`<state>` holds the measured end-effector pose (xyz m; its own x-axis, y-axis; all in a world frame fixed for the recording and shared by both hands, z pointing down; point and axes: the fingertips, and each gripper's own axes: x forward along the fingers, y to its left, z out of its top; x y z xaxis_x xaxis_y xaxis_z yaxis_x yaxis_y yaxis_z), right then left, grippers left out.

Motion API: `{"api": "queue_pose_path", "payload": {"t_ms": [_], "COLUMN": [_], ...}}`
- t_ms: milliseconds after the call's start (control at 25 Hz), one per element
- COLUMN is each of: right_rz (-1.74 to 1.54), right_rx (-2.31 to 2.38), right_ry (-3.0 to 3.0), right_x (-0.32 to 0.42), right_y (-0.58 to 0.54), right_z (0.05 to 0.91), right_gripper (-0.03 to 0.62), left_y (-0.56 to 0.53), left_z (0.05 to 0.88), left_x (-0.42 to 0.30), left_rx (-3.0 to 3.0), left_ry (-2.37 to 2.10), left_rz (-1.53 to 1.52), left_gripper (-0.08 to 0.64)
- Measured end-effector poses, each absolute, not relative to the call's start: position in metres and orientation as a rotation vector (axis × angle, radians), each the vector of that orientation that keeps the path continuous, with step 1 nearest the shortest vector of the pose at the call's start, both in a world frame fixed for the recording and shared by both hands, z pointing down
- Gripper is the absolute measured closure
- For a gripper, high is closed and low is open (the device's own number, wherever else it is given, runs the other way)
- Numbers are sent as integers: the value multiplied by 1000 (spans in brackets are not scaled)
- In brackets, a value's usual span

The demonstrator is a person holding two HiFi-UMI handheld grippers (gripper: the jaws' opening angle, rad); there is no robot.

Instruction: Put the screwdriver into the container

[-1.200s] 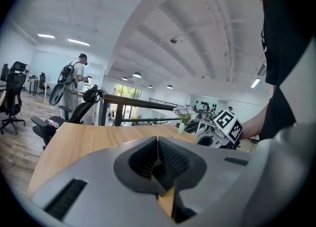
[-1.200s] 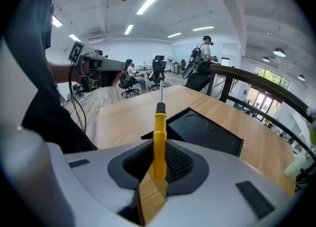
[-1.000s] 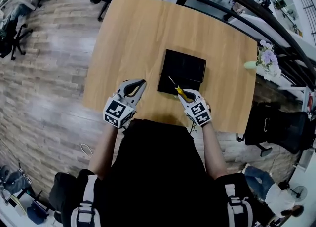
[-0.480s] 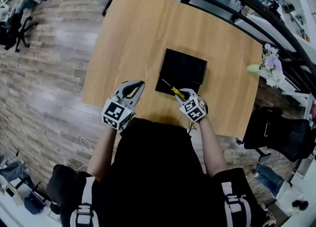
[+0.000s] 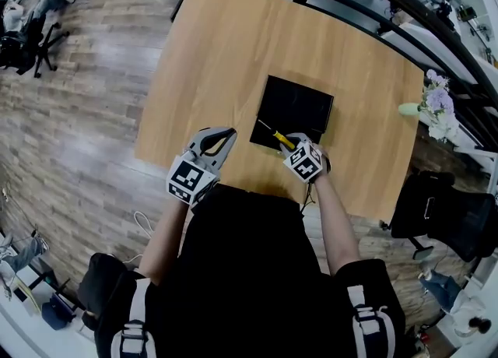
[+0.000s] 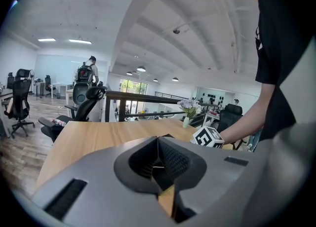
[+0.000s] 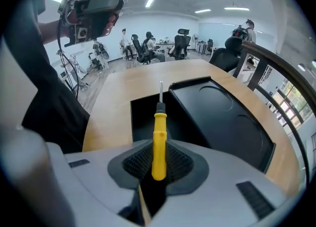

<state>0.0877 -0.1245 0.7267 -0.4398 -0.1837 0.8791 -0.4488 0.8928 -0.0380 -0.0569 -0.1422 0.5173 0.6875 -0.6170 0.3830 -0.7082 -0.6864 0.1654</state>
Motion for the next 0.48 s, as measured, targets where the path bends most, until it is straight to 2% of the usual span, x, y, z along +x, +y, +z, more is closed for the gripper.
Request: {"api": "queue_pose_path", "payload": {"t_ms": [480], "right_rz": [442], "right_rx": [428], "right_ry": [-1927], "right_x": [97], "right_y": [-127], "right_z": [755], "right_gripper": [505], "left_y": [-138], "left_z": [518], "left_x": [-54], "left_rx": [2605], "left_ry": [-1038], "left_rz": [466], "left_gripper": [532]}}
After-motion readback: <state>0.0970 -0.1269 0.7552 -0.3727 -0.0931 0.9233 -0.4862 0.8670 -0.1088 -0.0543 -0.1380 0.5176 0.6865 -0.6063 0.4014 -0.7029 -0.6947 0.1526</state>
